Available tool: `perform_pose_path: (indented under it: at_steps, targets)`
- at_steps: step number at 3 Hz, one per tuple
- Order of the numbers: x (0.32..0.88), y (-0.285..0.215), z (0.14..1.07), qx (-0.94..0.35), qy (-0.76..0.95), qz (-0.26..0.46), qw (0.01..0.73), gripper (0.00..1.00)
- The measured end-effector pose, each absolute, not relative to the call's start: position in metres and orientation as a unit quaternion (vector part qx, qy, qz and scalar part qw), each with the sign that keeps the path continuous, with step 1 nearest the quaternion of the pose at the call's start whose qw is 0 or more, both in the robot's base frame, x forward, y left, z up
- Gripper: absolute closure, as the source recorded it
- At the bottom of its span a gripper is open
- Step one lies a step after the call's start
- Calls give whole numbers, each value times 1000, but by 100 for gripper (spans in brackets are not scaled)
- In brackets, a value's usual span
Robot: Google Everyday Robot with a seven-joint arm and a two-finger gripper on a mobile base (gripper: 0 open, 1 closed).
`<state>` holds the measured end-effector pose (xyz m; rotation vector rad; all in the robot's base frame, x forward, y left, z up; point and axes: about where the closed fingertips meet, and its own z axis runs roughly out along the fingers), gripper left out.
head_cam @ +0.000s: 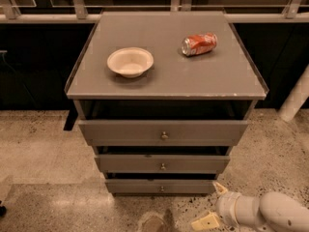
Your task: Open bottom drawer
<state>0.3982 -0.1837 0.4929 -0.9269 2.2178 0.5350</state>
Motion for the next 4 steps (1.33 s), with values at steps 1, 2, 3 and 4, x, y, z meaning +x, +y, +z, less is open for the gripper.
perform_pose_path:
  at_steps: [1,2,3,4]
  targets:
    - [411,-175,463,-358,847,218,327,0]
    - [411,-173,460,-357,847,221,325,19]
    - [411,-173,460,-357,847,221,325,42]
    - [411,-173,460,-357,847,221,325,65]
